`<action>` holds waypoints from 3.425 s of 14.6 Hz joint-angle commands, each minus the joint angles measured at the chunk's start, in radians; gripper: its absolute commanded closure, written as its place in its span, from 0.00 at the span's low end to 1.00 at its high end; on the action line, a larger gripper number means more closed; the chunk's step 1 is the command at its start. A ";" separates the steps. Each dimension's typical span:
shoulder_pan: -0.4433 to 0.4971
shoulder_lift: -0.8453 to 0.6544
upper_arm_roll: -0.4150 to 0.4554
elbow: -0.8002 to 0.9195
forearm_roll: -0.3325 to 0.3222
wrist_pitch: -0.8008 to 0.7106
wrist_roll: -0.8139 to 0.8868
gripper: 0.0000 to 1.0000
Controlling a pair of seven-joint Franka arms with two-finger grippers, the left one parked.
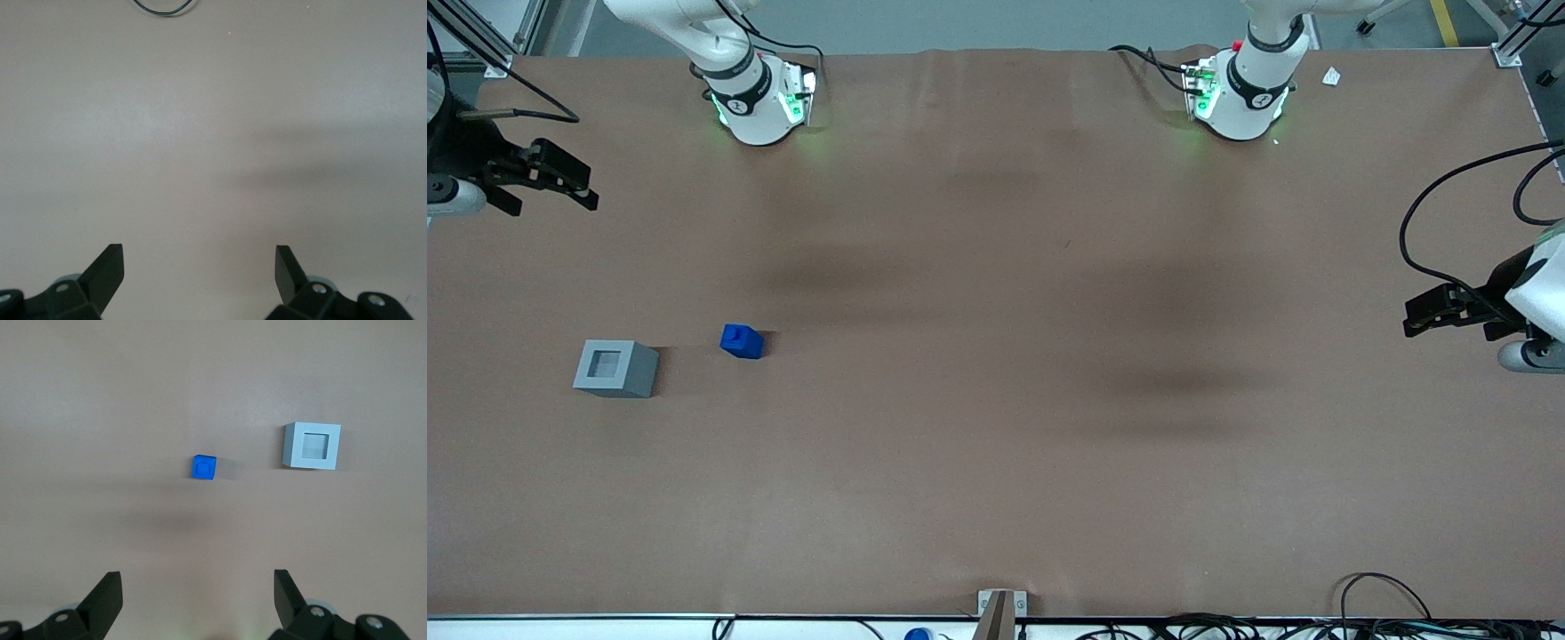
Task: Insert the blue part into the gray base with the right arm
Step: 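Move the open right gripper toward the blue block, then lower the right gripper over the blue block and close on it, then lift the blue block and carry it over the gray base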
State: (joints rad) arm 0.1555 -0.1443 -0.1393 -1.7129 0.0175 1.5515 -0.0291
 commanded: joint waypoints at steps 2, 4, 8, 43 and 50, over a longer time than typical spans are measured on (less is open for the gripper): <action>-0.002 0.003 -0.002 0.012 -0.011 -0.013 -0.011 0.00; -0.005 0.025 -0.002 0.013 -0.011 -0.008 -0.011 0.00; -0.002 0.086 -0.002 0.013 -0.004 0.008 -0.011 0.00; 0.058 0.476 0.000 -0.421 0.116 0.785 0.098 0.16; 0.053 0.502 -0.002 -0.421 0.116 0.795 0.100 0.33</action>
State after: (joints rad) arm 0.2045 0.3588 -0.1365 -2.1161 0.1171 2.3238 0.0605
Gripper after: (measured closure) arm 0.247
